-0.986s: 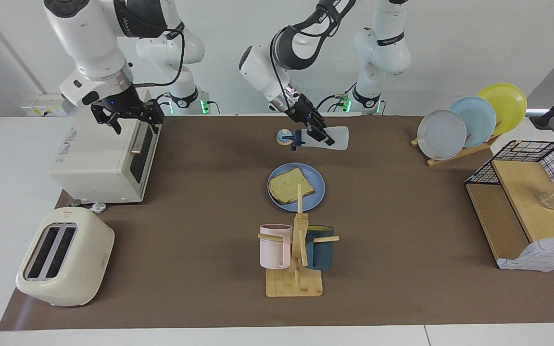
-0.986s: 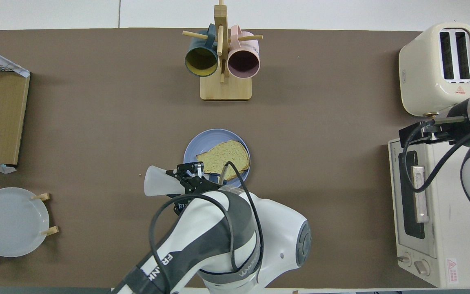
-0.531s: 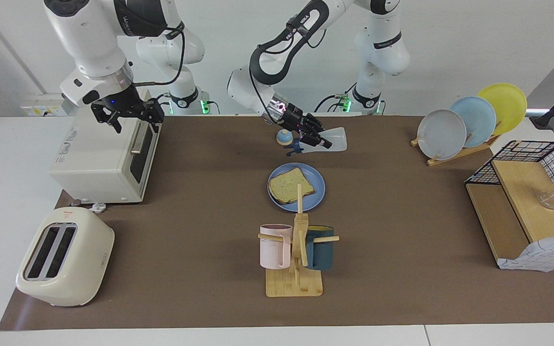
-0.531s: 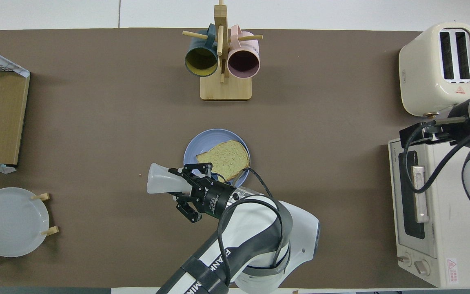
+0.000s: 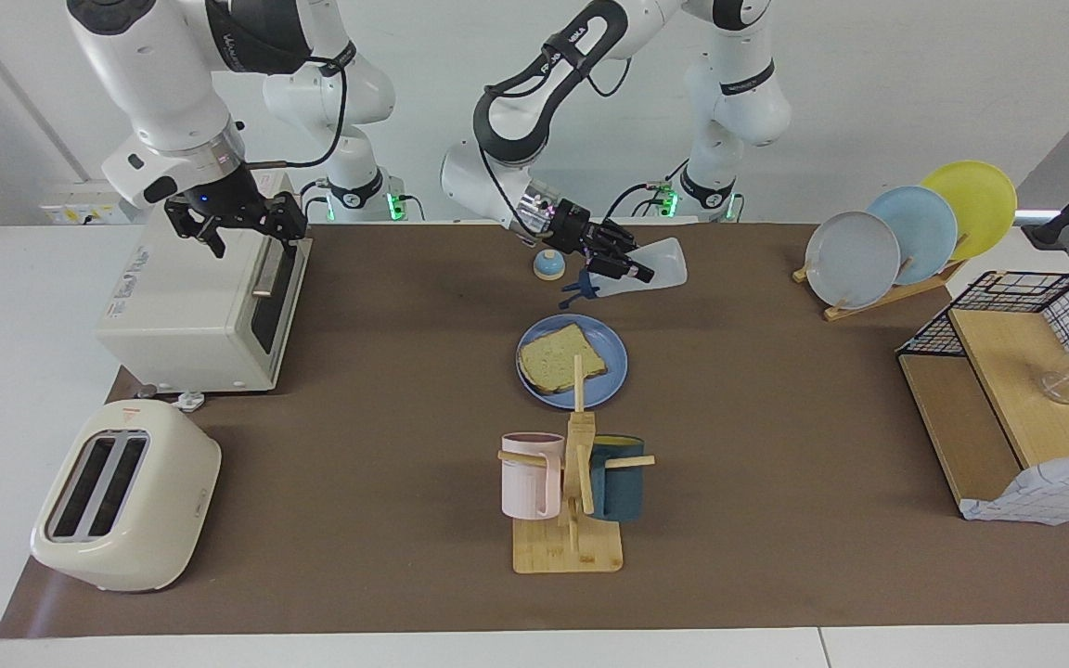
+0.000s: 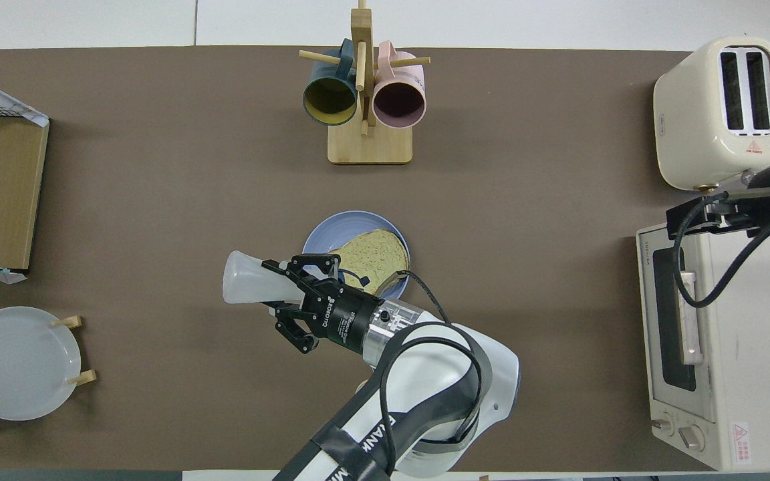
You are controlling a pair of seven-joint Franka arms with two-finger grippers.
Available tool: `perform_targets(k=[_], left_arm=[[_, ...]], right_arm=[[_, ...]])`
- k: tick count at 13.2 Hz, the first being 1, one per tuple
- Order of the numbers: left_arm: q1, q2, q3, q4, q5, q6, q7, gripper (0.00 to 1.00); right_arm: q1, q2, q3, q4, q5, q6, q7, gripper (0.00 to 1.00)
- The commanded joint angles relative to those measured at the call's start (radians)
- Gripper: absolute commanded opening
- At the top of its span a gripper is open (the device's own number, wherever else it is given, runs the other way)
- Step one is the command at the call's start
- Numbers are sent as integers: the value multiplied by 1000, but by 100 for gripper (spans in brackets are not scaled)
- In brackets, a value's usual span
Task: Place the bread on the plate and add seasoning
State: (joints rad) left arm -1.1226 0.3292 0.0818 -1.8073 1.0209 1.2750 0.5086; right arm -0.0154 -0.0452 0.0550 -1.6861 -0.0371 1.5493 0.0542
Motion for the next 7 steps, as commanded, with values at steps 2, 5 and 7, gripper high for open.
perform_targets(k=[2, 5, 7], left_arm=[[12, 28, 27, 17, 74, -39, 2, 0], [124, 36, 26, 10, 159, -20, 1, 0], [168, 36, 26, 2, 203, -14, 2, 0]], right_arm=[[-5, -1, -7, 6, -3, -8, -31, 100], [2, -10, -6, -1, -4, -8, -33, 100], [-9, -9, -6, 3, -4, 6, -65, 100]])
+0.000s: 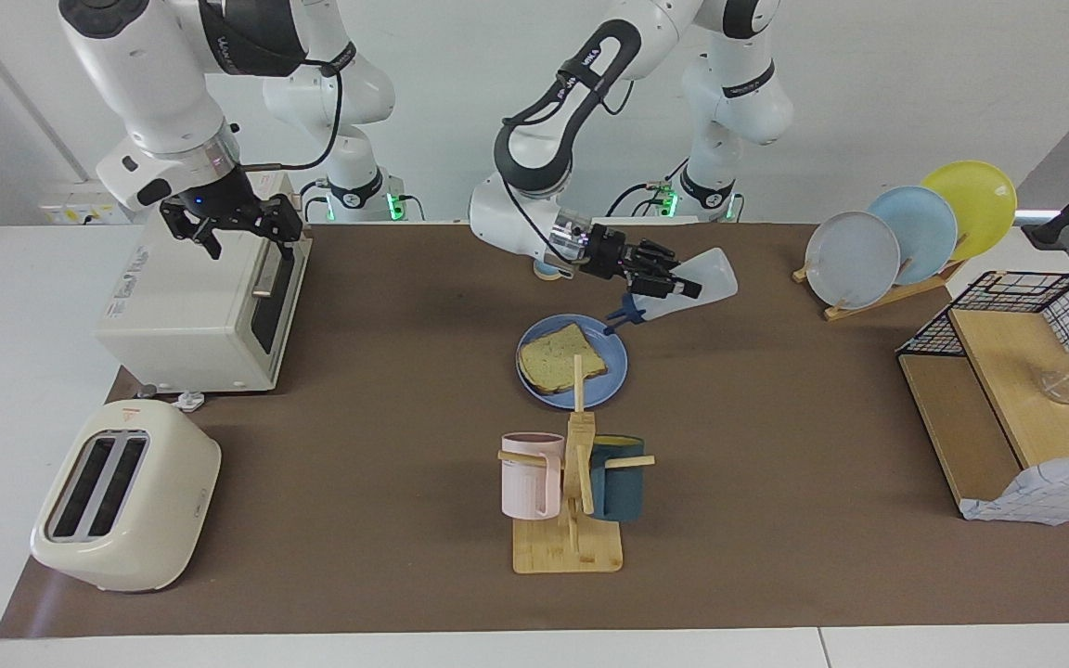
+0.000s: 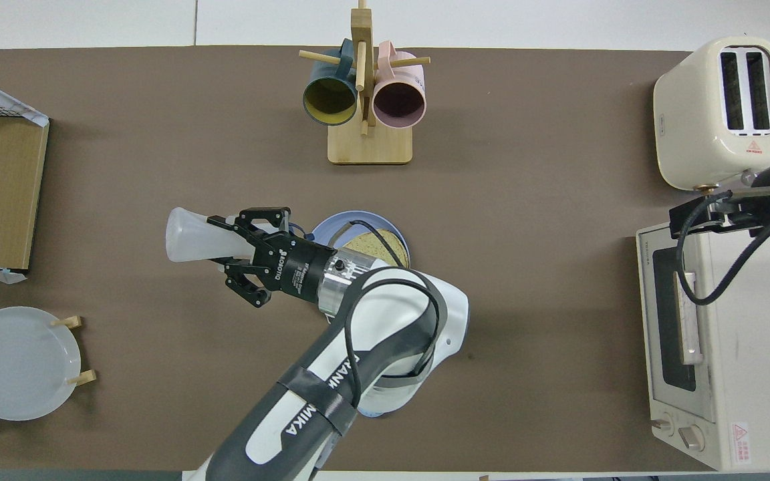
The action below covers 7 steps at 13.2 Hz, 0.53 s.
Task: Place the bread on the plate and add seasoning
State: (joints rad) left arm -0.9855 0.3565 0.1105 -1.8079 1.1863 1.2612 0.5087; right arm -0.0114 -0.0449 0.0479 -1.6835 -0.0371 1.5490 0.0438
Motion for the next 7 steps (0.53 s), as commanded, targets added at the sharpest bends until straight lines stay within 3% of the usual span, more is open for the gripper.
perform_targets(k=[1, 4, 7], left_arm=[[39, 9, -2, -2, 41, -5, 2, 0], [59, 9, -3, -14, 55, -8, 2, 0], [15, 162, -6, 51, 47, -78, 4, 0]], right_arm=[[-15, -9, -2, 4, -4, 6, -50, 100], [-27, -10, -8, 2, 0, -4, -55, 100], [-22, -16, -7, 1, 0, -3, -53, 100]])
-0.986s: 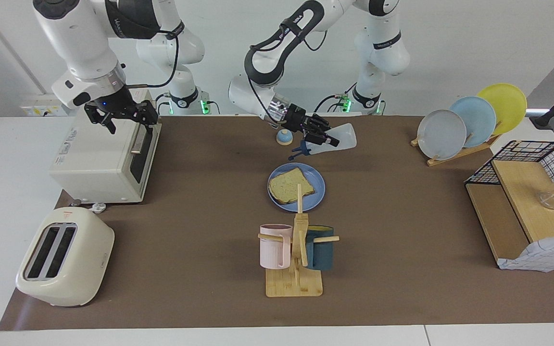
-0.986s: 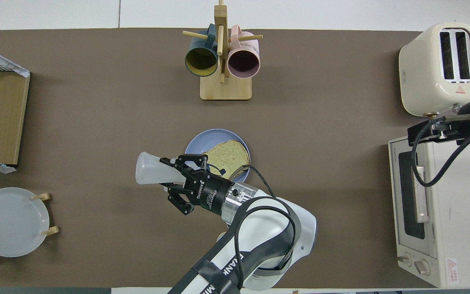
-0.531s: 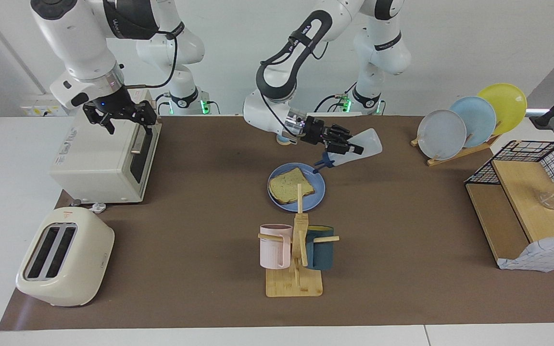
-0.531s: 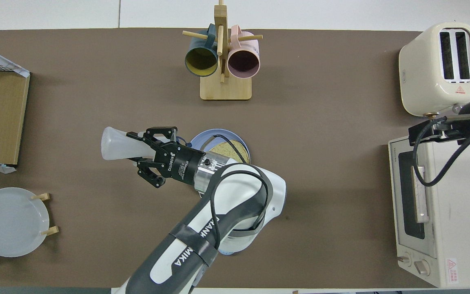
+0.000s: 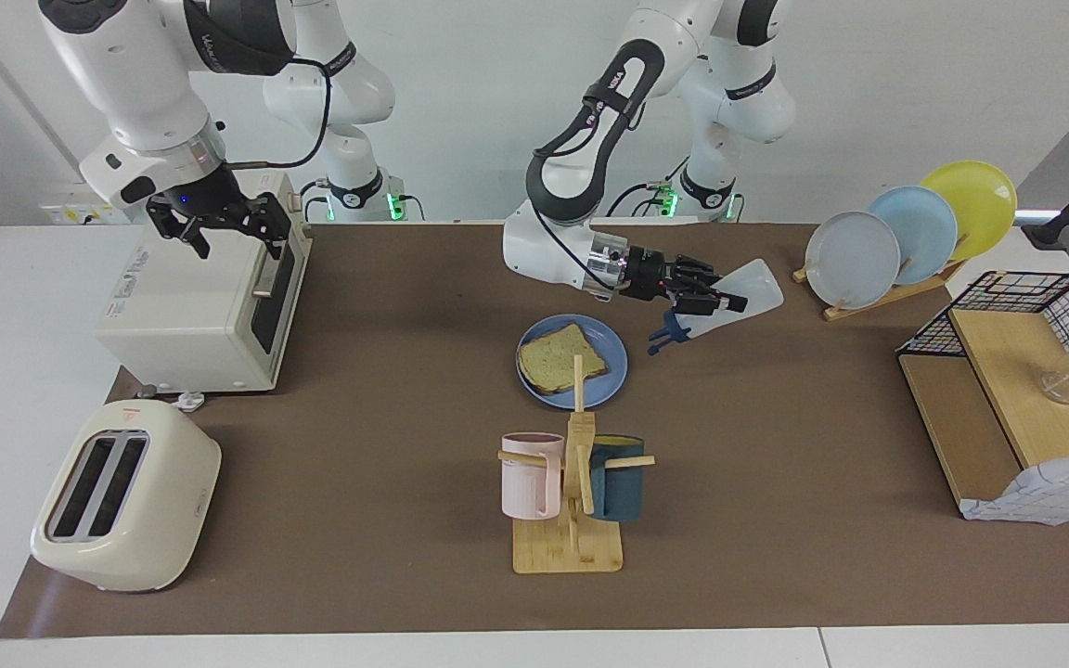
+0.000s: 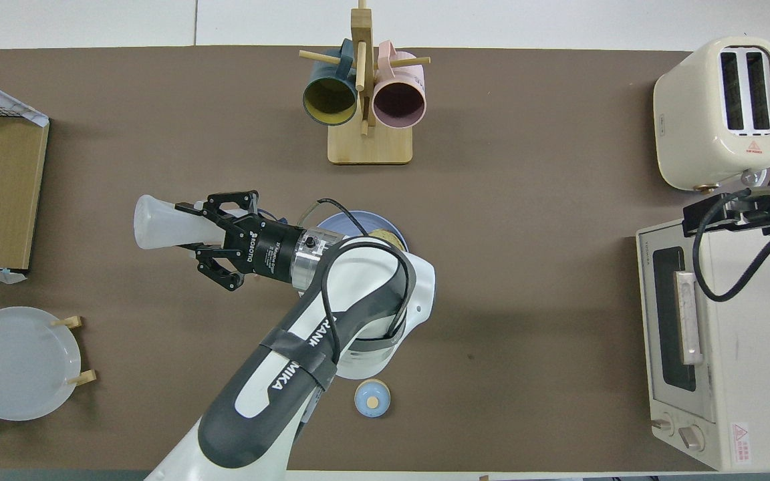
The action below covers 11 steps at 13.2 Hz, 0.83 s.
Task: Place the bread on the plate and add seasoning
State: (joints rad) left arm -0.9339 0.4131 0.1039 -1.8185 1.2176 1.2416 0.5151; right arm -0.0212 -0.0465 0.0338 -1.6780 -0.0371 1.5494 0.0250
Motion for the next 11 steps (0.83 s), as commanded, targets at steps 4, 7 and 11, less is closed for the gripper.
perform_targets(k=[4, 7, 11], left_arm=[[-159, 124, -1, 169, -82, -135, -3, 0], [-304, 118, -1, 176, -170, -206, -3, 0], [-315, 118, 3, 186, -207, -212, -3, 0]], right_arm=[[-17, -15, 8, -6, 0, -3, -34, 100], [-17, -15, 8, -5, 0, -3, -34, 100], [-17, -15, 8, -6, 0, -3, -34, 100]])
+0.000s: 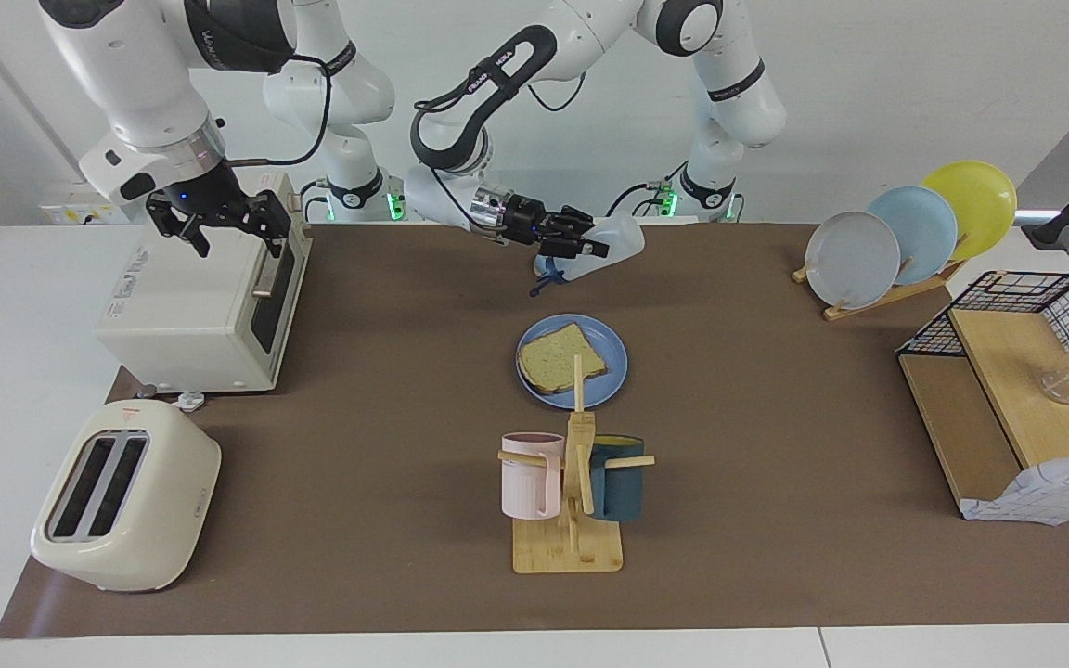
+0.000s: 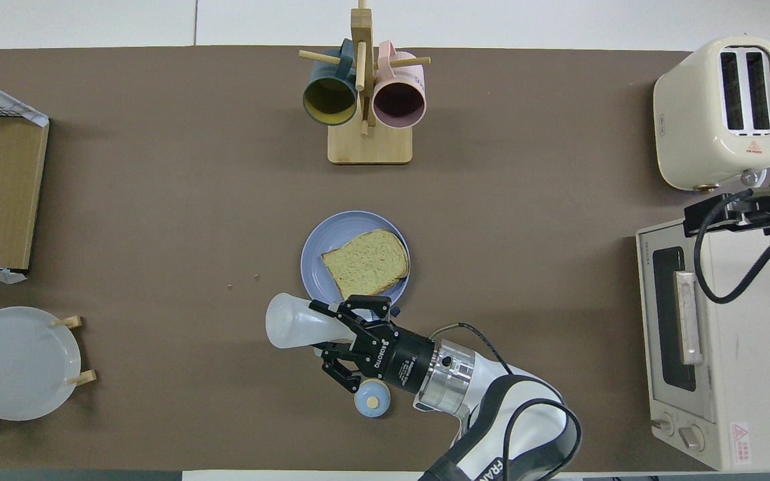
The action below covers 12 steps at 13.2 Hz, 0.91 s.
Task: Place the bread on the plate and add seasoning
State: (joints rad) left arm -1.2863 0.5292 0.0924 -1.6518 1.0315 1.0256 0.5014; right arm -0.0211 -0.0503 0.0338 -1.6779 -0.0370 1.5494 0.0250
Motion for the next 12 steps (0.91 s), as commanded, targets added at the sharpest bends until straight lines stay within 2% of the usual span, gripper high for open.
perform_targets(k=[1, 3, 7, 9, 12], left_arm=[[79, 5, 15, 18, -11, 13, 9, 0], [154, 8, 16, 15, 7, 65, 9, 0], [309, 12, 15, -14, 140, 169, 9, 0], [332, 18, 15, -16, 167, 192, 11, 0], [309, 18, 12, -16, 154, 185, 11, 0]], right_arm=[[-17, -11, 8, -5, 0, -3, -34, 100], [-17, -11, 8, -5, 0, -3, -34, 100], [-17, -11, 8, -5, 0, -3, -34, 100], [-17, -11, 8, -5, 0, -3, -34, 100], [-17, -11, 8, -5, 0, -3, -34, 100]])
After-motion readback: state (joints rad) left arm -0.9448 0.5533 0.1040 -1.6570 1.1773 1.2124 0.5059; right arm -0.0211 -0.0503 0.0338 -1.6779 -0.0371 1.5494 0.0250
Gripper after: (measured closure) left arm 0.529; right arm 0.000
